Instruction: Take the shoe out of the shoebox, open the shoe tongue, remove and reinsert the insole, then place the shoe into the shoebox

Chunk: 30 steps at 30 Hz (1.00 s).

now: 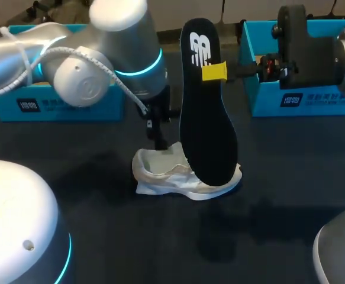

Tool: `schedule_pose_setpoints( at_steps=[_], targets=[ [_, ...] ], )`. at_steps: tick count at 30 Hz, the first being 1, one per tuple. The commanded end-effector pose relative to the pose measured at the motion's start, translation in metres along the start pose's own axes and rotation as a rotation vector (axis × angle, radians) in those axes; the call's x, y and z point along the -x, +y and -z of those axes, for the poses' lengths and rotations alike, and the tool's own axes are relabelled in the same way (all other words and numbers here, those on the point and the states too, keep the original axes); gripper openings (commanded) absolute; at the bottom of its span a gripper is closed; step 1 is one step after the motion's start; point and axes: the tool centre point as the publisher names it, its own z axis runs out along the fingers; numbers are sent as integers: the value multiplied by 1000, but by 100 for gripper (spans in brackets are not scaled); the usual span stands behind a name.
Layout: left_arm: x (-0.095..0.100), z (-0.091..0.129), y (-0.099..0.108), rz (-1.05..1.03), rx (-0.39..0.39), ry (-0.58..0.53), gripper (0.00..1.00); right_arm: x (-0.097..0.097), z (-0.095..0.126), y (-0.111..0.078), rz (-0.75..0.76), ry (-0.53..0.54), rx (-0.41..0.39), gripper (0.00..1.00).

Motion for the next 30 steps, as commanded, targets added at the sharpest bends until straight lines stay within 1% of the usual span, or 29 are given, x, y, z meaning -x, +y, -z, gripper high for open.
schedule_pose_setpoints(
  at_steps=[1,10,15,16,18,19,21,22,25,28,30],
  targets=[
    [9,-32,-10,-3,10,36,100,0,-3,0,-2,-2,0,0],
    [0,-64,-15,10,28,52,100,0,-3,0,-2,-2,0,0],
    [-8,-76,-20,3,33,71,99,0,-3,0,-2,-2,0,0],
    [-9,-77,-21,3,35,72,96,0,-3,0,-2,-2,0,0],
    [-10,-80,-21,6,35,81,84,0,-3,0,-2,-2,0,0],
    [-10,-81,-21,10,31,90,64,0,-3,0,-2,-2,0,0],
    [-10,-81,-20,18,26,100,47,0,-3,0,-2,-2,0,0],
    [-10,-80,-19,18,21,104,45,0,-3,0,-2,-2,0,0],
    [-11,-79,-17,20,20,110,44,0,-3,0,-2,-2,0,0],
    [-11,-77,-16,19,20,112,46,0,-3,0,-2,-2,0,0],
    [-11,-76,-13,18,21,113,81,0,-3,0,-2,-2,0,0]
  ],
)
